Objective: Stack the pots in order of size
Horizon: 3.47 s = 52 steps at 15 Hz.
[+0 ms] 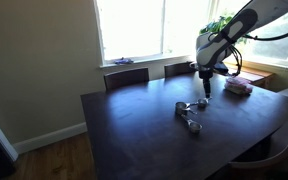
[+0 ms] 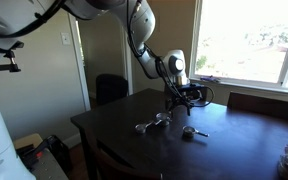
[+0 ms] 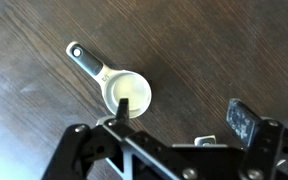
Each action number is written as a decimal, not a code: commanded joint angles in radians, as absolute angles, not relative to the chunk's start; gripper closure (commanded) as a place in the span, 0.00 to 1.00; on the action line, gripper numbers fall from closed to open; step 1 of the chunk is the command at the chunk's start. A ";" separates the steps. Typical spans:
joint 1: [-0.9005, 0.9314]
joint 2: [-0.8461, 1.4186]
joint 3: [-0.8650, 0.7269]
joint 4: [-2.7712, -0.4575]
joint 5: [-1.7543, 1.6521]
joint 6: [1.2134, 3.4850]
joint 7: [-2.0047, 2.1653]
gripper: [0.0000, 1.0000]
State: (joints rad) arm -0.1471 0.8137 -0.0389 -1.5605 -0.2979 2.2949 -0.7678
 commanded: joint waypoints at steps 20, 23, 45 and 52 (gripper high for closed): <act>-0.106 0.627 -0.024 -1.939 -0.284 2.449 -0.442 0.00; -0.105 0.642 -0.019 -1.958 -0.269 2.491 -0.403 0.00; -0.147 0.931 -0.033 -1.522 -0.312 2.382 -0.767 0.00; -0.157 1.043 -0.049 -1.361 -0.307 2.323 -0.781 0.00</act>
